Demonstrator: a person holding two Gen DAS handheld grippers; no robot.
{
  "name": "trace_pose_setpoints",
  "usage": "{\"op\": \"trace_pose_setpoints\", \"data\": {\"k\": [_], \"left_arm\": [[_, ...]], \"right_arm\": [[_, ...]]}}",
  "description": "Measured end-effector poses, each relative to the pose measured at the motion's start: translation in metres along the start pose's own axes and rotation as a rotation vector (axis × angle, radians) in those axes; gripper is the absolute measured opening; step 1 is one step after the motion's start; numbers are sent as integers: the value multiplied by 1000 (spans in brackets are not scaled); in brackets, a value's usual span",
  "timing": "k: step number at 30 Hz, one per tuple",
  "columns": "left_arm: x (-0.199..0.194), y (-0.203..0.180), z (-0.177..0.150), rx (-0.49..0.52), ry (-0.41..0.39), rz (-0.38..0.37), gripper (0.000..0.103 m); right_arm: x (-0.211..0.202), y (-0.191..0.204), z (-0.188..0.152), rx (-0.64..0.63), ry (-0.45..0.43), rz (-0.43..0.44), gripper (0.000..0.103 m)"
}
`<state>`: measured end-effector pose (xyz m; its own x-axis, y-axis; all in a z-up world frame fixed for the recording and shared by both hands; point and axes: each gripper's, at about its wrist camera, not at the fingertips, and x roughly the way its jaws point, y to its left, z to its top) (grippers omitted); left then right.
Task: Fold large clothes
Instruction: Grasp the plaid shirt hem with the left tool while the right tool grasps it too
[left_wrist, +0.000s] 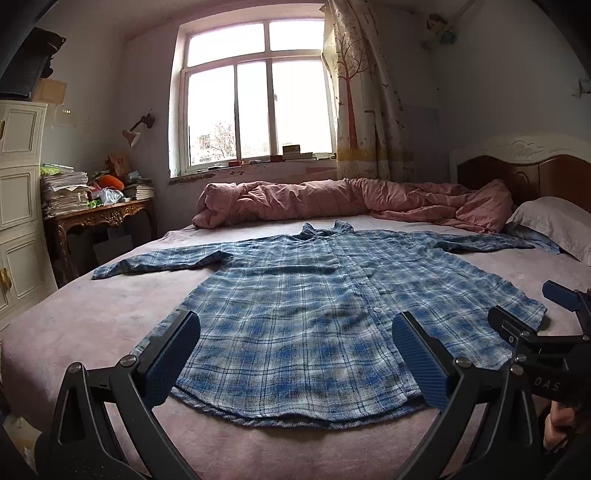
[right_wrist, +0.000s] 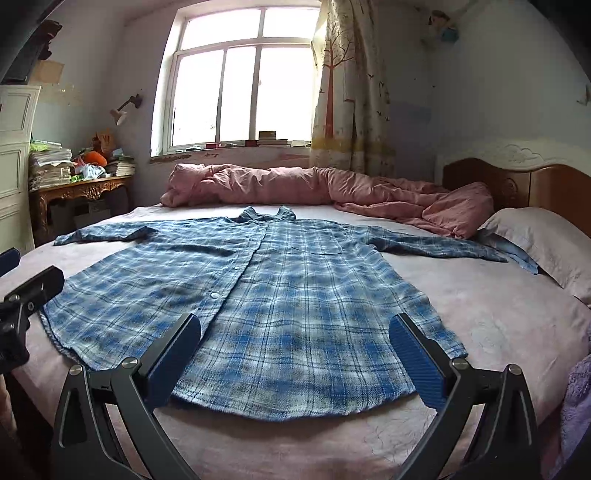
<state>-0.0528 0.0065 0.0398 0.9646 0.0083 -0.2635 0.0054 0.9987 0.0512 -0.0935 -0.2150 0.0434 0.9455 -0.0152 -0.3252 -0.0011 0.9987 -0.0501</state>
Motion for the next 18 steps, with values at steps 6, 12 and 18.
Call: {"op": "trace_pose_setpoints", "data": {"k": [6, 12, 18], "left_arm": [[0, 4, -3, 3, 40, -32, 88], [9, 7, -34, -36, 245, -146, 79], [32, 20, -68, -185, 420, -210, 70]], "right_arm": [[-13, 1, -3, 22, 12, 54, 103], [-17, -12, -37, 124, 175, 229, 96], [9, -29, -59, 221, 330, 244, 88]]}}
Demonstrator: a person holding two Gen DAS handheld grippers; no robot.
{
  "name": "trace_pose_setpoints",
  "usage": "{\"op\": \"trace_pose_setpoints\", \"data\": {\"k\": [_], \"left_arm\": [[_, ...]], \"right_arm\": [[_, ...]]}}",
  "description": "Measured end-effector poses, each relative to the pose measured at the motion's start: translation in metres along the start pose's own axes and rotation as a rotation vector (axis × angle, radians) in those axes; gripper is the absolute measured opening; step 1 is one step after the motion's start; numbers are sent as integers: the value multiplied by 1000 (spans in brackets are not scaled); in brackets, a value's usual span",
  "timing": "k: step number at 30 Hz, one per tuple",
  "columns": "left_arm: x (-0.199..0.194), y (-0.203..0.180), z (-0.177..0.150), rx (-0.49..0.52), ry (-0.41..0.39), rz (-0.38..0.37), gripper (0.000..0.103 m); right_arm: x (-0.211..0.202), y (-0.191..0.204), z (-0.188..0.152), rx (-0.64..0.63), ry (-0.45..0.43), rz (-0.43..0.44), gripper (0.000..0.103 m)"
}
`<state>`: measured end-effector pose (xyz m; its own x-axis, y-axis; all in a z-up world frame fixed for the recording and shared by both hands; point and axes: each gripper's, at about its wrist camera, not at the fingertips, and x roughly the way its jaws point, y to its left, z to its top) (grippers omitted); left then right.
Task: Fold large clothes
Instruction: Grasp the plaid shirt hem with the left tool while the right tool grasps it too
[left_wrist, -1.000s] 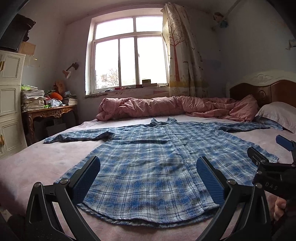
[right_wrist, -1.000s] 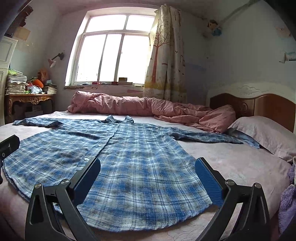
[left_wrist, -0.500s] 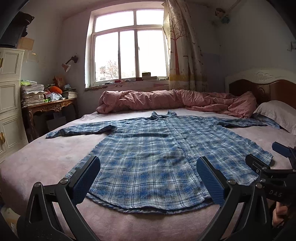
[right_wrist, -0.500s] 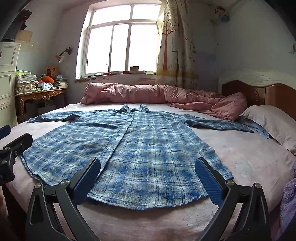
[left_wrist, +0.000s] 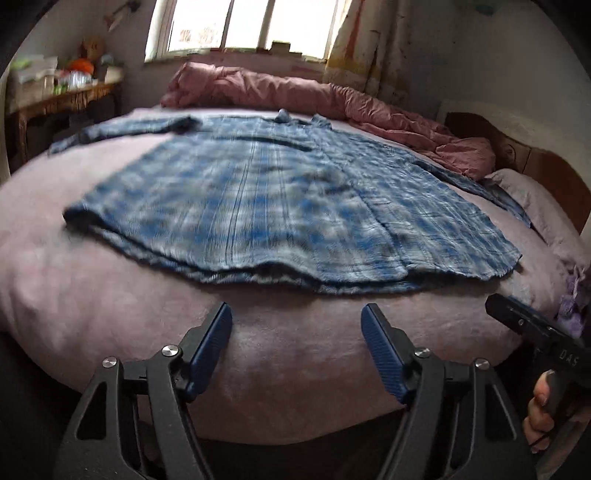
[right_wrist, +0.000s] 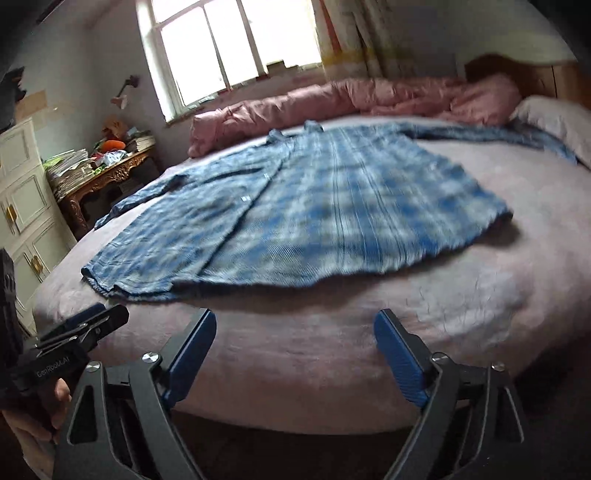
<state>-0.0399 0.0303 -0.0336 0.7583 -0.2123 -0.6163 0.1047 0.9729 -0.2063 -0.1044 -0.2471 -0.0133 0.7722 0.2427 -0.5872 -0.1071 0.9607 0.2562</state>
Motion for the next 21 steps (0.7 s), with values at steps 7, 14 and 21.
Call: {"op": "trace_pose_setpoints", "data": {"k": [7, 14, 21], "left_arm": [[17, 20, 20, -118, 33, -117, 70], [18, 33, 43, -178, -2, -154, 1], [20, 4, 95, 6, -73, -14, 1]], "right_arm": [[25, -13, 23, 115, 18, 92, 88], [42, -15, 50, 99, -54, -130, 5], [36, -19, 105, 29, -139, -121, 5]]}}
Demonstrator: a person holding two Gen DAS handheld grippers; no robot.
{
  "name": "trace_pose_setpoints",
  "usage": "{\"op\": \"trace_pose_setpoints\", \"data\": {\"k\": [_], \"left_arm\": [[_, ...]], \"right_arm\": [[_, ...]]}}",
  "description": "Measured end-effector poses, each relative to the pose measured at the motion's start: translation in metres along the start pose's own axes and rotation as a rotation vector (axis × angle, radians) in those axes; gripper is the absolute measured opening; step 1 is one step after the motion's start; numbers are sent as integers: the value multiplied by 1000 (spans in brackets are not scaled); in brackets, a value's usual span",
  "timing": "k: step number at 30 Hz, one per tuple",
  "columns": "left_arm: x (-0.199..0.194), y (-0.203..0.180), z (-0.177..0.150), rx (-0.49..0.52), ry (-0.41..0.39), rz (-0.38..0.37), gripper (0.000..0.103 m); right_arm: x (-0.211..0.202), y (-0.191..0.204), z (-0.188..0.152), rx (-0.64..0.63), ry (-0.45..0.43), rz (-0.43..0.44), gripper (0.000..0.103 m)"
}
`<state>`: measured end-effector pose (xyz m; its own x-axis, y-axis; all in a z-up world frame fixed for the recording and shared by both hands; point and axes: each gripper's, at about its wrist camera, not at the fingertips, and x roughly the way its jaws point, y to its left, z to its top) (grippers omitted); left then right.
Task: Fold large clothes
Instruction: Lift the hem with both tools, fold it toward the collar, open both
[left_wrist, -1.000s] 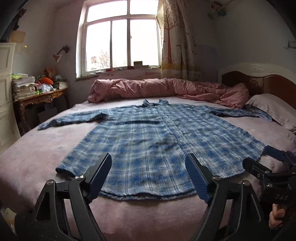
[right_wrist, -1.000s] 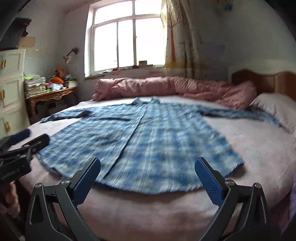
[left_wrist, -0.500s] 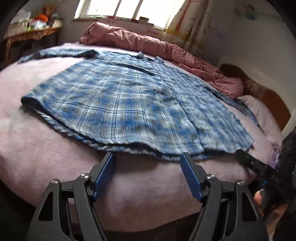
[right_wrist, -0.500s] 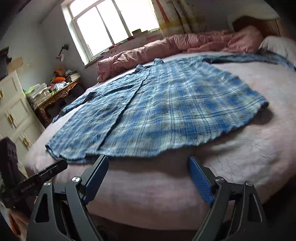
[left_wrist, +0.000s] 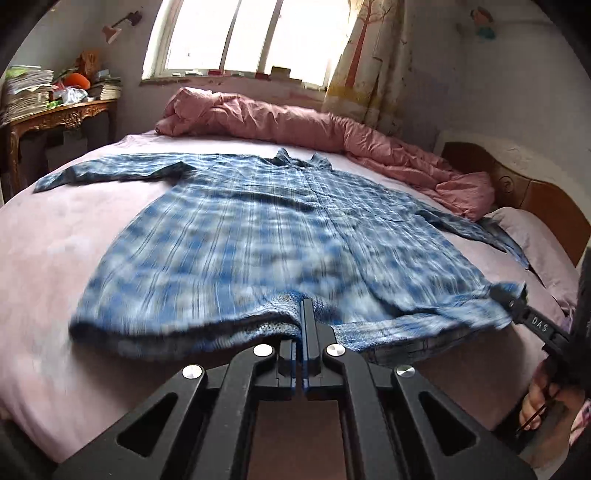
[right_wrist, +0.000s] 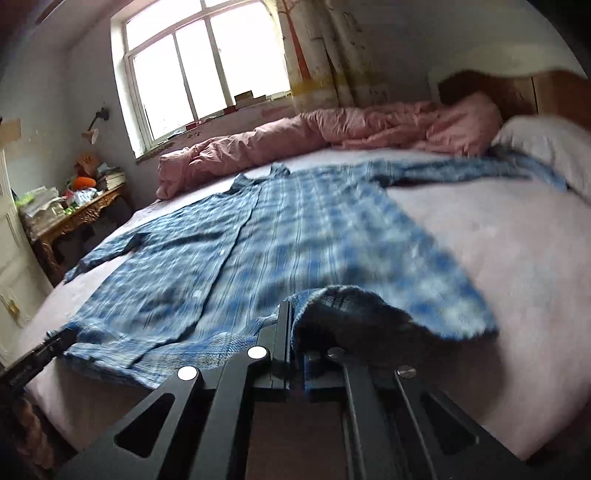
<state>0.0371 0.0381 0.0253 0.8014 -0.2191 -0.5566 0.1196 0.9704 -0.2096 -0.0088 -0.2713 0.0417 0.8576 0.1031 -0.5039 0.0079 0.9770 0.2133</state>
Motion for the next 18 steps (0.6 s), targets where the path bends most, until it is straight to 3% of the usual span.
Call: {"op": "trace_pose_setpoints", "data": {"k": [6, 8, 10, 12, 15, 18], "left_arm": [[75, -3, 58, 51, 85, 88, 1], [112, -4, 68, 108, 164, 64, 1], [145, -1, 70, 145, 217, 104, 1], [163, 5, 70, 132, 243, 85, 1], [165, 18, 78, 70, 210, 24, 1], [164, 15, 90, 99, 144, 32, 1]], "right_arm": [[70, 8, 60, -39, 72, -39, 5], [94, 11, 68, -65, 90, -66, 5], [122, 9, 75, -74, 112, -86, 5], [146, 2, 76, -29, 164, -47, 5], [164, -9, 75, 28, 202, -18, 5], [171, -11, 83, 30, 183, 3, 5]]}}
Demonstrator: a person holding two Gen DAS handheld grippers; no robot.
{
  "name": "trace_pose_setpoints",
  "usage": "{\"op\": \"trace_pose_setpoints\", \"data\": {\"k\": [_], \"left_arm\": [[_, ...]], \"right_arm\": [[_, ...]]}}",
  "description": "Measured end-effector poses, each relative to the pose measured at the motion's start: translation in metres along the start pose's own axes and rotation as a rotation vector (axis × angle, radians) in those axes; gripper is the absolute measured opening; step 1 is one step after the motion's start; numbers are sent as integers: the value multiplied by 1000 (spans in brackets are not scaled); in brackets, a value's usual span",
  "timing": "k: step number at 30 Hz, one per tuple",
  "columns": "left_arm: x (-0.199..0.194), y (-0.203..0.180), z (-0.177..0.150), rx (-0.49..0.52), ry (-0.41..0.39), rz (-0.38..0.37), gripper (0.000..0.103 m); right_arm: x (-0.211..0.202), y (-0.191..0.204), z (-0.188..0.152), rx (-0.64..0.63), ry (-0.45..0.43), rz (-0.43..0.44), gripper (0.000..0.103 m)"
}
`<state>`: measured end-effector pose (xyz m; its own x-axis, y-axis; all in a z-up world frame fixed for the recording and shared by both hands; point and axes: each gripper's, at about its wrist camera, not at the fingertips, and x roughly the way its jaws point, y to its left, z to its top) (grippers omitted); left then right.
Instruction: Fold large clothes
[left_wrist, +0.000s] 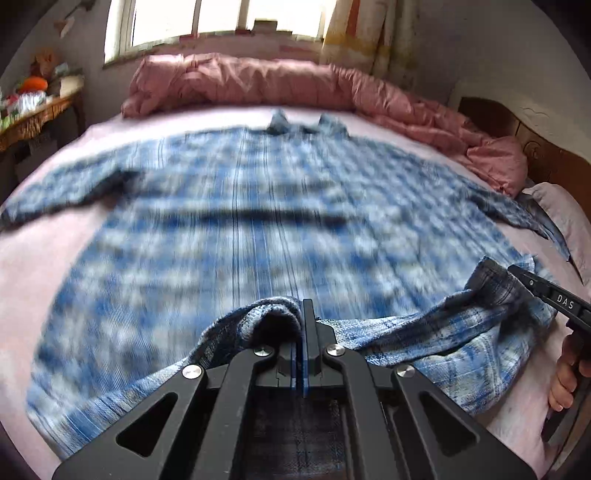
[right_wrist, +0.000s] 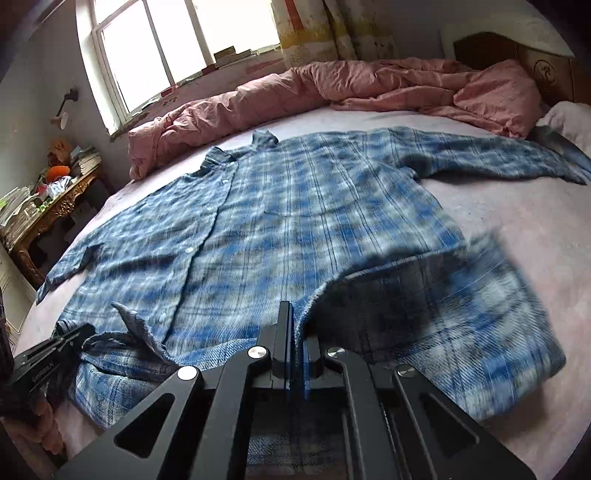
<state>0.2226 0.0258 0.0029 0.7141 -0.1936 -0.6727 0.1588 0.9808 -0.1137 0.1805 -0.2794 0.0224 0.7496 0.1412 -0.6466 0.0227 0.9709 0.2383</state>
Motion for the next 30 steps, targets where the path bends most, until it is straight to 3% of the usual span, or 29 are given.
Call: {"op": "trace_pose_setpoints", "data": {"k": [2, 4, 6, 7, 8, 9, 11, 15, 18, 20, 22, 24, 27, 30], "left_arm": [[1, -3, 3, 21, -5, 22, 1], [5, -3, 0, 40, 25, -9, 17], [-4, -2, -8, 90, 11, -45, 56], [-15, -4, -13, 123, -9, -62, 62], [-27, -7, -19, 163, -27, -71, 69], [-39, -9, -23, 195, -46, -61, 71], [-68, -9, -33, 244, -110, -22, 80], [-106, 10, -45, 241, -186, 45, 95], [-113, 37, -55, 198, -179, 113, 97], [-108, 57, -61, 169, -112, 123, 99], [-96, 73, -67, 172, 14, 25, 100], [-91, 86, -72, 137, 37, -20, 100], [-89, 94, -74, 116, 53, -8, 100], [-84, 94, -81, 123, 83, 33, 101]], "right_arm": [[5, 8, 3, -46, 6, -4, 5], [10, 13, 3, -72, 29, -5, 5], [2, 11, 0, -56, 10, -7, 7], [-3, 9, 0, -48, 2, 10, 9], [-9, 7, -1, -44, 0, 33, 21], [-15, 5, -1, -46, 0, 56, 48], [-33, 2, -5, -77, -42, 58, 83], [-63, -3, -9, -147, -133, -32, 85], [-78, -17, -5, -173, -155, -108, 91], [-80, -33, -4, -176, -146, -183, 92], [-78, -53, -4, -149, -130, -243, 92], [-74, -75, -4, -75, -118, -256, 92], [-64, -100, -5, 41, -81, -294, 92], [-60, -107, -5, 66, -76, -292, 92]]}}
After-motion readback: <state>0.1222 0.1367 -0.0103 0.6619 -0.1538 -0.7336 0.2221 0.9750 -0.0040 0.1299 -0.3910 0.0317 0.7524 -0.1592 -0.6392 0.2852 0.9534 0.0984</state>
